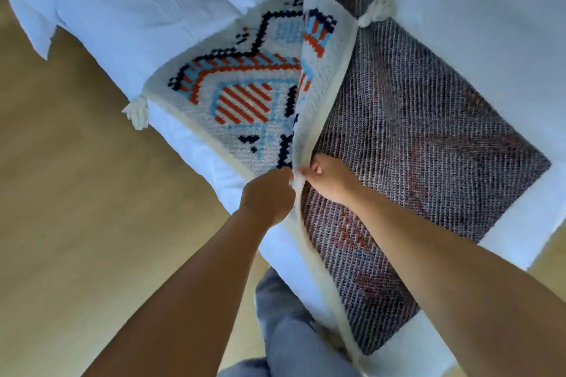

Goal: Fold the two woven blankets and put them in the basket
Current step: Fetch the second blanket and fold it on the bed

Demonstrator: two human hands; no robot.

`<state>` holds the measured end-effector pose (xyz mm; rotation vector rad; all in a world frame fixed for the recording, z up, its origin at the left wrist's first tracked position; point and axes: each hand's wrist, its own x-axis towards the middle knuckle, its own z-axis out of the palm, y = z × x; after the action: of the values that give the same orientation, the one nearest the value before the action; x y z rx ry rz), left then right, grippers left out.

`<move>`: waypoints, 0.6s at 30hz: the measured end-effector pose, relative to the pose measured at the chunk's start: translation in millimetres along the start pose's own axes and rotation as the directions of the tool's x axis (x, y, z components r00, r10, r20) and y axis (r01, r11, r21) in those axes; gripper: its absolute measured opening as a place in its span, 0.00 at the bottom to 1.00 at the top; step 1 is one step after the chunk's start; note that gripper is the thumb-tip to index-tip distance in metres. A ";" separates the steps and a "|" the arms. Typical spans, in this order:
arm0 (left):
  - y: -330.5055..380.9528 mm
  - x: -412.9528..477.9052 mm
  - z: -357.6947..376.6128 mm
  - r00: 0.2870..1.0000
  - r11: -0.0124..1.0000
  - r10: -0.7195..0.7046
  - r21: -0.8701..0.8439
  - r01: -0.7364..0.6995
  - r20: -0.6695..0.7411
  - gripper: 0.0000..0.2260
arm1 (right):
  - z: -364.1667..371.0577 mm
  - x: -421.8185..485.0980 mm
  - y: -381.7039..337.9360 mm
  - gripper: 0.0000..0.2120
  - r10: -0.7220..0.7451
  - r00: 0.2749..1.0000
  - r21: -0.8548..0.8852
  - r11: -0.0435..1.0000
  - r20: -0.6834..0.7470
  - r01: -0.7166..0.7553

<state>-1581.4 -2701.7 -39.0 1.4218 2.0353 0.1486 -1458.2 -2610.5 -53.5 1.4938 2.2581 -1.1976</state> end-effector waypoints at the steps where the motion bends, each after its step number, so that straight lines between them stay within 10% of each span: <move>1: -0.2 11.4 -7.6 1.000 1.000 0.015 0.013 -0.015 0.003 0.12 | -6.3 7.7 -2.5 0.19 0.002 1.000 0.018 1.000 -0.012 -0.002; 18: 40.5 240.8 -120.9 0.964 0.972 0.228 -0.030 -0.234 -0.138 0.10 | -107.4 154.6 -34.0 0.06 0.304 0.892 0.623 0.781 -0.334 -0.033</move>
<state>-1666.5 -2442.9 -31.4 1.6560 1.9512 0.3976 -1531.9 -2434.0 -48.8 2.3408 1.9694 -1.7971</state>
